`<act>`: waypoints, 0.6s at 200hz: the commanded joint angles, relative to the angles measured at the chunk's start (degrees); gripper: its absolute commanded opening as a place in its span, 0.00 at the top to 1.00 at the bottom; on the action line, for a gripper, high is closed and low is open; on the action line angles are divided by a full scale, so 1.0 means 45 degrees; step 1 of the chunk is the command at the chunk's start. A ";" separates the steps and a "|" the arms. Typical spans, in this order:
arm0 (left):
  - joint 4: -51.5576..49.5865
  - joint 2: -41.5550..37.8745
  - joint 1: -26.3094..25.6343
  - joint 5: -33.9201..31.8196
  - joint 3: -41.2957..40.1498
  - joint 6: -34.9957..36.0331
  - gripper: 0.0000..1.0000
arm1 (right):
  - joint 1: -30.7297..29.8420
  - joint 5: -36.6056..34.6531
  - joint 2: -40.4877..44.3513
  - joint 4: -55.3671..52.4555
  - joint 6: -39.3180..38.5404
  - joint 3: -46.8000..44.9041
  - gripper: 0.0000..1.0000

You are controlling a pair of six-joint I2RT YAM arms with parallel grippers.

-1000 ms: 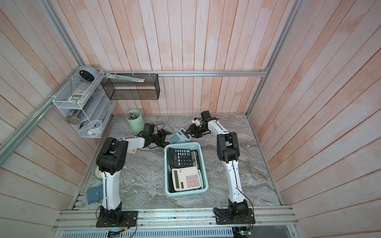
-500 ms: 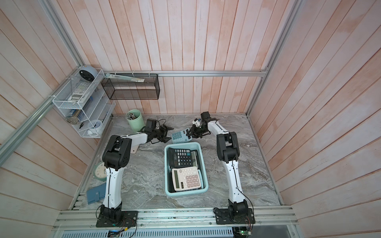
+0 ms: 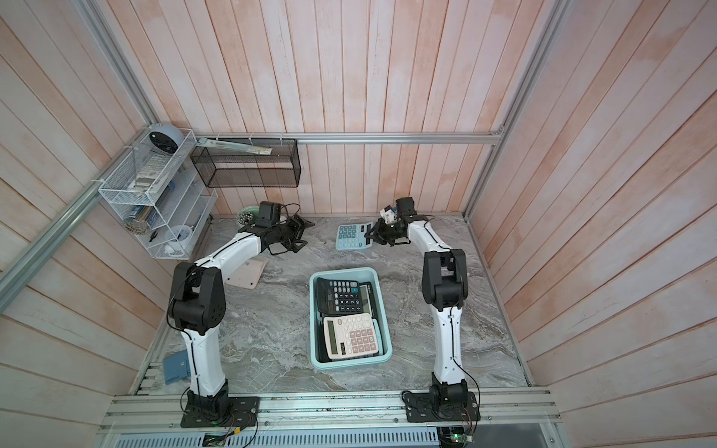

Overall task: Put the calculator in the storage box
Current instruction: Pick up the calculator at the center of the board, then place the calculator in the storage box.

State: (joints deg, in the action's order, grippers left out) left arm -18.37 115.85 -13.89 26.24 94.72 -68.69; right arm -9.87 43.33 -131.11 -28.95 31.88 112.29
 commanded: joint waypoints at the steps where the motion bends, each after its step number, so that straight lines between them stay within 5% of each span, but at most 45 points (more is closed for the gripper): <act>1: -0.1405 -0.1044 0.0010 -0.0582 0.0150 0.1162 0.23 | -0.0007 0.0018 0.1400 0.0225 0.0172 0.0002 1.00; 54: -0.2389 -0.3520 0.0208 -0.0450 -0.1755 0.1650 0.15 | -0.0014 0.1001 0.4440 -0.0657 0.0216 -0.1993 1.00; 66: -0.2637 -0.4053 0.0199 -0.0479 -0.2118 0.1812 0.00 | -0.0080 0.1336 0.5337 -0.0652 0.0316 -0.2933 1.00; 120: -0.4596 -0.5936 0.0225 -0.0948 -0.3023 0.2925 0.00 | -0.0816 0.1386 0.9094 -0.1814 -0.0265 -0.7050 1.00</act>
State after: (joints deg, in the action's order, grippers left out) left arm -33.52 92.88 -13.13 23.66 82.70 -59.53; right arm -11.66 47.83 -95.46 -33.78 32.36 85.78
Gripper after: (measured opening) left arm 0.998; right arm 0.180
